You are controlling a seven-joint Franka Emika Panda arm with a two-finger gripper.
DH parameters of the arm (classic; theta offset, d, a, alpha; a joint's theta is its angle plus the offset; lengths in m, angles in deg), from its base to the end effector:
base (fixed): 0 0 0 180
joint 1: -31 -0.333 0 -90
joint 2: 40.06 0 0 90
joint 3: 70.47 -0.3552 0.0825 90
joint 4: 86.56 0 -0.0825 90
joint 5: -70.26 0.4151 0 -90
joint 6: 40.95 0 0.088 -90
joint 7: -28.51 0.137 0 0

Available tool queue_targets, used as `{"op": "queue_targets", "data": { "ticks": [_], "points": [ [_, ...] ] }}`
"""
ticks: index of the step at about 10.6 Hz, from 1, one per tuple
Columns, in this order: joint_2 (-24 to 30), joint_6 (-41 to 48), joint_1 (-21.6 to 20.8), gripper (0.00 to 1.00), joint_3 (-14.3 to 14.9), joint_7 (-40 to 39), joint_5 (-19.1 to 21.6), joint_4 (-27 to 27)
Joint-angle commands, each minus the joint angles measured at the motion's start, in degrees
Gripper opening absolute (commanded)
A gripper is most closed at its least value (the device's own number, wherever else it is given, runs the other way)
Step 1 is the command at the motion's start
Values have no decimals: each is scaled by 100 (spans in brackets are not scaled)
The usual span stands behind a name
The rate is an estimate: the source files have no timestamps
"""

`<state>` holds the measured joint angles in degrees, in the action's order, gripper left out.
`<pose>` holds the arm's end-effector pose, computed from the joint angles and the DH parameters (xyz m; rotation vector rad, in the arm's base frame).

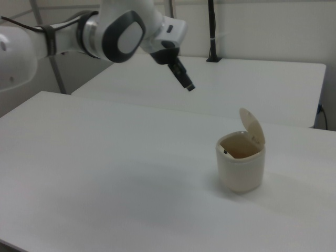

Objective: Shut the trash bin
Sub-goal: 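Move the gripper from above the table toward the open cream bin lid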

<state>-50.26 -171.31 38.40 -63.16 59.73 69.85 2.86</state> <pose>0.6909 -0.1739 0.6081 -2.7523 1.1479 -0.8196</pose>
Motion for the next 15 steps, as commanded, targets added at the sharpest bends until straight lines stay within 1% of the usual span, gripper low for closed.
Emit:
{"op": "queue_targets", "data": {
  "ticks": [1,2,3,4,5,6,7,8,9,10,11,13,15],
  "points": [
    [-596,-1145,87,41,262,1901,-30,-408],
    [-745,-1489,78,21,376,2227,5,-460],
    [-895,-1788,87,2,534,2735,128,-547],
    [-1009,-2104,69,0,709,3062,251,-557],
    [-1132,-2456,104,0,789,3100,408,-531],
    [-1273,-2807,235,0,851,3040,1010,-513],
    [-1405,-2906,262,0,939,2595,1547,-504],
    [-1458,-2907,262,0,966,1956,2075,-496],
    [-1389,-2890,236,0,966,1314,2498,-374],
    [-1319,-2890,227,0,966,821,2763,-164],
    [-1318,-2881,219,0,966,659,2853,-127],
    [-1283,-2855,218,0,975,552,2836,-4],
    [-1099,-2837,210,0,975,185,2836,364]
  ]
}}
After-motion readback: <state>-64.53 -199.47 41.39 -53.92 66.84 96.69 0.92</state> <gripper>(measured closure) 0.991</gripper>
